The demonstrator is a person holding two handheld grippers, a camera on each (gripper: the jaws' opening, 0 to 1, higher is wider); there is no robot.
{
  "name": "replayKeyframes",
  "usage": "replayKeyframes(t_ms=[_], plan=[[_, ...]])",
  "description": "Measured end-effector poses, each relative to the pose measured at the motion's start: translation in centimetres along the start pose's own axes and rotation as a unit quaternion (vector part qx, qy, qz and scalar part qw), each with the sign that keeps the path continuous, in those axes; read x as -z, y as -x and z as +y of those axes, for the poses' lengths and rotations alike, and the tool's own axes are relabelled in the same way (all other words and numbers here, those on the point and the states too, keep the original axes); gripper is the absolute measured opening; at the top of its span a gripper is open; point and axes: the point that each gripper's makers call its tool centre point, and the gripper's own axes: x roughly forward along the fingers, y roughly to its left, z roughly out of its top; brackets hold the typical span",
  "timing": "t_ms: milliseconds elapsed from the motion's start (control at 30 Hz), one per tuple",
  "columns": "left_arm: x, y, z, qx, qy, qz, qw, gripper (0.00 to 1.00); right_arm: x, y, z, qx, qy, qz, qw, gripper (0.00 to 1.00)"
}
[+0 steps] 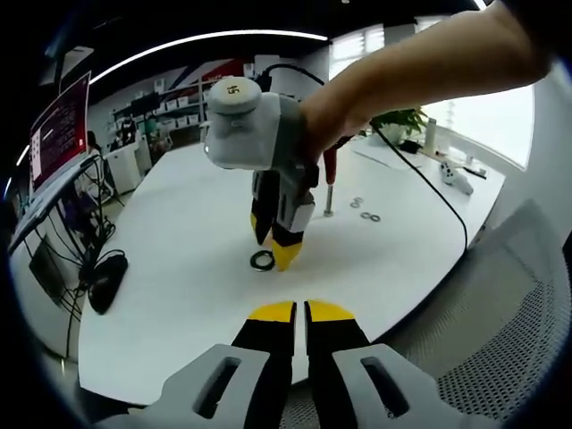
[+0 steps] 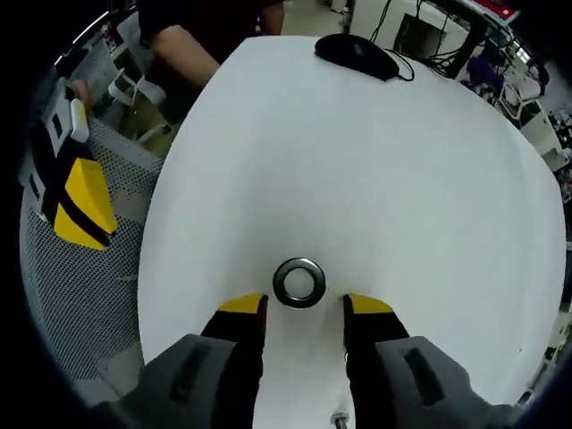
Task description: Place the washer onto the threaded stud by aligning its center hole with the stud, sliding it down to the base, and recovering from edge contact or off-axis alignment until the washer reaches the visible bottom stop.
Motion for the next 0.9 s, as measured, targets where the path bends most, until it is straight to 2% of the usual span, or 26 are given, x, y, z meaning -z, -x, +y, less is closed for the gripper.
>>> replayKeyframes(t_ms=[33,67,167,567,900], plan=[[-0.01,0.0,0.0,0.0,0.0,0.0,1.0,0.01,-0.14,-0.02,0.08,0.001,0.026,0.006,0.9996,0.38],[-0.01,0.0,0.0,0.0,0.0,0.0,1.0,0.01,-0.18,-0.02,0.25,-0.003,0.032,0.01,0.9994,0.37],[0.0,-0.01,0.0,0.0,0.0,0.0,1.0,0.01,-0.55,-0.21,0.36,-0.004,0.034,0.015,0.9993,0.36],[0.1,-0.01,-0.03,-0.001,-0.003,0.003,1.0,0.01,-0.87,-0.35,0.61,-0.017,0.104,0.043,0.9935,0.37],[0.04,-0.02,-0.03,0.0,-0.002,0.001,1.0,0.01,-0.86,-0.35,0.46,-0.018,0.101,0.053,0.9932,0.35]])
